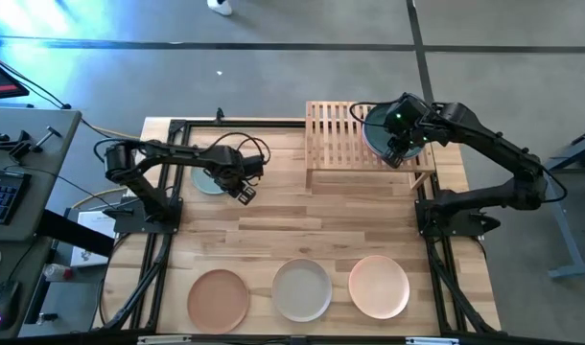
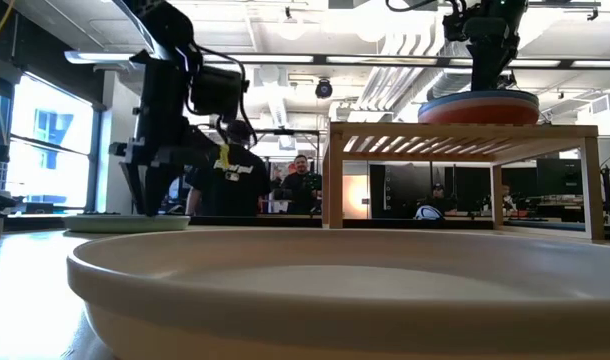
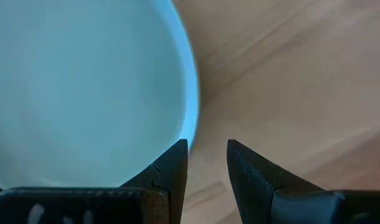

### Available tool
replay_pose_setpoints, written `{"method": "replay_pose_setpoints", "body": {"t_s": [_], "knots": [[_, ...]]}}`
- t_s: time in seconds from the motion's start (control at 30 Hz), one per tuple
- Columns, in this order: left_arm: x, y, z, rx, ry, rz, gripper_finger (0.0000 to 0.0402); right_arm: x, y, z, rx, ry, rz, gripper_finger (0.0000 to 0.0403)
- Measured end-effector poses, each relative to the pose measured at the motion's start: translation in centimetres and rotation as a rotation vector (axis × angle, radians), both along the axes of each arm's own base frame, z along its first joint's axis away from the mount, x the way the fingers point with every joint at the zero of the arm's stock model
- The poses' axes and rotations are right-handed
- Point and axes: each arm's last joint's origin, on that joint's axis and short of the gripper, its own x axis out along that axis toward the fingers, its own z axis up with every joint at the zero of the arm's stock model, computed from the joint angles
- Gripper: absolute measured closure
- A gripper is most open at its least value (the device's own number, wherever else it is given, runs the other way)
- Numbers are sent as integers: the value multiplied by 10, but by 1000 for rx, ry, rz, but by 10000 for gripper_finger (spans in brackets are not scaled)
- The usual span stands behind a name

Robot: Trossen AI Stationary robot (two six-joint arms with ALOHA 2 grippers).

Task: Place and stack plates onto a shelf
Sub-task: Put the light blue on the shelf

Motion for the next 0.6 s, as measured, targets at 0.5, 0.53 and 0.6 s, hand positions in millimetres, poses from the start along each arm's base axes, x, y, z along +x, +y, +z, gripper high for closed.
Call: {"method": "replay_pose_setpoints", "body": {"t_s": [0.5,0.53,0.6], "knots": [[5,3,-19,9,67,-17,323,0,0,0,0,0,0,300],[5,3,-19,7,69,-29,333,0,0,0,0,0,0,300],[5,3,-19,4,73,-48,355,0,0,0,0,0,0,300]]}}
